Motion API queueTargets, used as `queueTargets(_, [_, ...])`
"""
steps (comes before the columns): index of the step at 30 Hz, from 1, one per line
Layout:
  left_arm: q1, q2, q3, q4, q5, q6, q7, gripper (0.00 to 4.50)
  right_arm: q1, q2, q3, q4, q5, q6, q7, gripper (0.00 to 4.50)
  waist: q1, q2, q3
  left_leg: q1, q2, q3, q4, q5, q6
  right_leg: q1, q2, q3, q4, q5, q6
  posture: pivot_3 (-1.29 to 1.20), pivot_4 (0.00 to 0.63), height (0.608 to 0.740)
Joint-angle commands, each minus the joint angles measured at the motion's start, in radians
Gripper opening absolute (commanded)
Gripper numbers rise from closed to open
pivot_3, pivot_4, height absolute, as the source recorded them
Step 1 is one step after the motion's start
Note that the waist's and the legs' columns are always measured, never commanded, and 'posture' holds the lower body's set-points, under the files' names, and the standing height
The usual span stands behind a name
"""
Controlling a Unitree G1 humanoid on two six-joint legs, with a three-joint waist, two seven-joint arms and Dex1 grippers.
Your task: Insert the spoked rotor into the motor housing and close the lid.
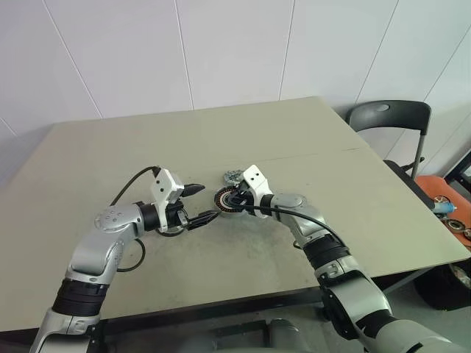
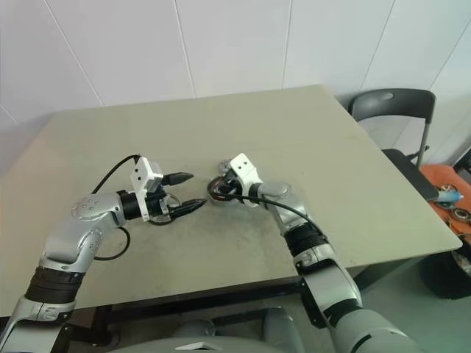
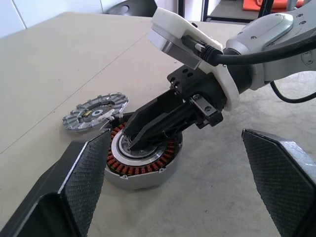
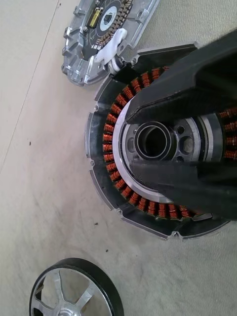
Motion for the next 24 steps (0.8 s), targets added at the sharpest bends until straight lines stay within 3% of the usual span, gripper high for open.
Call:
queueTargets(1, [-0.017,0.005,0.021,-0.03,-0.014,-0.003,0.002,4.5,-0.018,0.008,-0.028,-0.015,0.008,-0.013,-0.012,2.31,0.0,0.0,0.0,0.0,0.0,0.0,0.0,0.0,0.0,0.0,0.0,0.0,0.0,0.0,0.0,0.0,0.0,0.74])
queueTargets(3, [-0.016,0.006,0.022,-0.03,-0.015,-0.003,0.003,4.5,-0.022,0.015,-0.05,-0.021,0.026,-0.023,-0.021,2.91,0.0,0.0,0.0,0.0,0.0,0.0,0.0,0.0,0.0,0.0,0.0,0.0,0.0,0.0,0.0,0.0,0.0,0.74])
queueTargets(9, [-0.011,0.006,0.022,-0.029,-0.014,-0.006,0.001,4.5,-0.036,0.036,-0.108,-0.012,0.049,-0.058,-0.058,2.91,0.0,0.0,0.0,0.0,0.0,0.0,0.0,0.0,0.0,0.0,0.0,0.0,0.0,0.0,0.0,0.0,0.0,0.74])
queueTargets(18, [-0.015,0.01,0.036,-0.02,-0.012,-0.003,0.011,4.5,0.027,0.035,-0.001,-0.018,-0.02,-0.085,-0.015,0.02,-0.003,0.0,0.0,0.0,0.0,0.001,0.0,0.0,0.0,0.0,0.0,0.0,0.0,0.0,0.0,0.0,0.0,0.74])
queueTargets(24, [-0.008,0.01,0.039,-0.028,-0.013,-0.001,0.016,4.5,0.061,0.047,0.031,-0.049,-0.026,-0.06,0.011,0.02,-0.002,0.0,0.0,0.001,0.0,0.001,0.0,0.0,0.0,0.0,0.001,0.0,0.0,0.0,-0.001,0.0,0.0,0.74])
